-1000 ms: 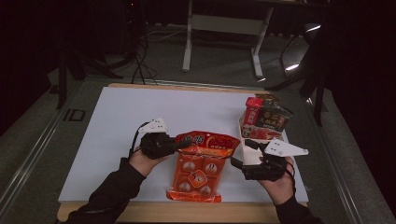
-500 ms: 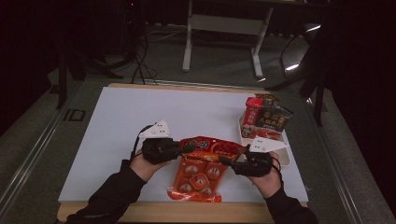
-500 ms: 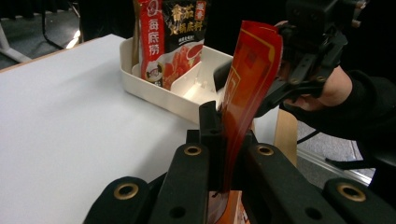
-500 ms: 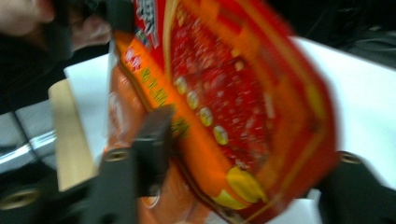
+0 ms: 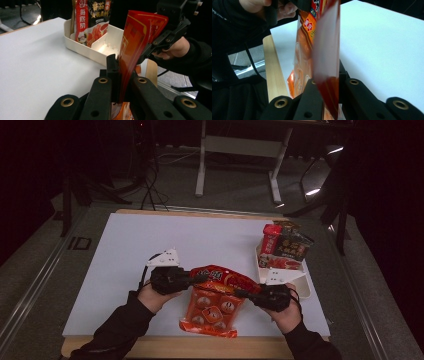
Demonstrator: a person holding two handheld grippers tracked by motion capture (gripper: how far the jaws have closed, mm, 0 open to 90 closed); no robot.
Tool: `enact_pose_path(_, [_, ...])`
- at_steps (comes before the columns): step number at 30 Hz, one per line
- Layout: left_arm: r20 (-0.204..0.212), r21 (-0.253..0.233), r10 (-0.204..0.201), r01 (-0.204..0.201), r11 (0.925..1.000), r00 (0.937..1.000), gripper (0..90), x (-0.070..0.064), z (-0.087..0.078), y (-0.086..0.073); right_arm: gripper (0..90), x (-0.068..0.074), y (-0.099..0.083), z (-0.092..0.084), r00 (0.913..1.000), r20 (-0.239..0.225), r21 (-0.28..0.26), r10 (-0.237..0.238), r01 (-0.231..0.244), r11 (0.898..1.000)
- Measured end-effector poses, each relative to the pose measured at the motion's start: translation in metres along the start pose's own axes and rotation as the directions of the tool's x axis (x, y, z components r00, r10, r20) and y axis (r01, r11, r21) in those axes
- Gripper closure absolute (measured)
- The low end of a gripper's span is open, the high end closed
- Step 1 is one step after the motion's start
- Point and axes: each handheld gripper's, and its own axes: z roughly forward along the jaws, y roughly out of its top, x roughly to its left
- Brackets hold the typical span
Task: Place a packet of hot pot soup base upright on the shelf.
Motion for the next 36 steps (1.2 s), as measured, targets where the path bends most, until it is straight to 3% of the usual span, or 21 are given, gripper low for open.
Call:
enact_pose_path(6, [0.047,-0.010,0.039,-0.038,0.9992,0.9982,88.4,-0.009,-0.013,0.007,90.0,0.016,0.012,-0.012,0.9998,-0.022,-0.026,0.000,0.000,1.000])
enact_pose_path(12, [0.076,-0.021,0.039,-0.037,0.9991,0.9963,84.6,-0.015,-0.019,0.008,90.0,0.024,0.021,-0.022,0.9992,-0.034,-0.062,-0.021,0.019,0.998])
enact_pose_path(16, [0.079,-0.055,0.057,-0.052,0.9971,0.9952,78.2,-0.018,-0.021,0.007,90.0,0.024,0.027,-0.027,0.9990,-0.038,-0.076,-0.023,0.020,0.997])
enact_pose_path(17, [0.084,-0.068,0.053,-0.047,0.9966,0.9951,64.5,-0.019,-0.021,0.007,90.0,0.026,0.031,-0.029,0.9986,-0.037,-0.083,-0.037,0.034,0.996])
enact_pose_path(19, [0.064,-0.079,0.065,-0.060,0.9951,0.9958,54.6,-0.020,-0.022,0.005,90.0,0.026,0.032,-0.030,0.9985,-0.032,-0.086,-0.043,0.041,0.995])
enact_pose_path(20, [0.019,-0.079,0.056,-0.054,0.9954,0.9983,48.6,-0.021,-0.024,0.005,90.0,0.025,0.036,-0.032,0.9986,-0.031,-0.091,-0.044,0.041,0.995])
enact_pose_path(23, [0.003,-0.094,0.046,-0.045,0.9945,0.9989,28.3,-0.022,-0.028,0.006,90.0,0.023,0.041,-0.036,0.9987,-0.021,-0.104,-0.047,0.045,0.994])
enact_pose_path(24, [-0.007,-0.103,0.037,-0.038,0.9940,0.9993,28.3,-0.022,-0.029,0.006,90.0,0.023,0.041,-0.036,0.9987,-0.021,-0.104,-0.047,0.045,0.994])
enact_pose_path(25, [-0.008,-0.100,0.040,-0.041,0.9942,0.9992,17.0,-0.022,-0.031,0.005,90.0,0.022,0.044,-0.038,0.9987,-0.021,-0.112,-0.046,0.043,0.993])
enact_pose_path(26, [-0.008,-0.100,0.040,-0.041,0.9942,0.9992,14.0,-0.022,-0.031,0.005,90.0,0.021,0.045,-0.040,0.9991,-0.017,-0.123,-0.039,0.037,0.992])
enact_pose_path(27, [-0.035,-0.105,0.046,-0.049,0.9932,0.9983,13.5,-0.022,-0.032,0.004,90.0,0.020,0.047,-0.042,0.9993,-0.011,-0.128,-0.037,0.035,0.991])
enact_pose_path(28, [-0.058,-0.110,0.064,-0.071,0.9914,0.9962,13.5,-0.023,-0.032,0.001,90.0,0.020,0.047,-0.042,0.9993,-0.011,-0.128,-0.037,0.035,0.991])
enact_pose_path(29, [-0.100,-0.102,0.104,-0.115,0.9881,0.9895,7.2,-0.025,-0.031,-0.004,90.0,0.020,0.052,-0.046,0.9994,-0.005,-0.143,-0.036,0.035,0.989])
enact_pose_path(31, [-0.092,-0.118,0.084,-0.095,0.9884,0.9922,6.8,-0.025,-0.031,-0.010,90.0,0.019,0.056,-0.050,0.9992,0.005,-0.150,-0.039,0.039,0.988])
enact_pose_path(36, [-0.127,-0.138,0.063,-0.080,0.9873,0.9900,3.6,-0.023,-0.034,-0.021,90.0,0.018,0.065,-0.059,0.9988,0.024,-0.175,-0.042,0.045,0.983])
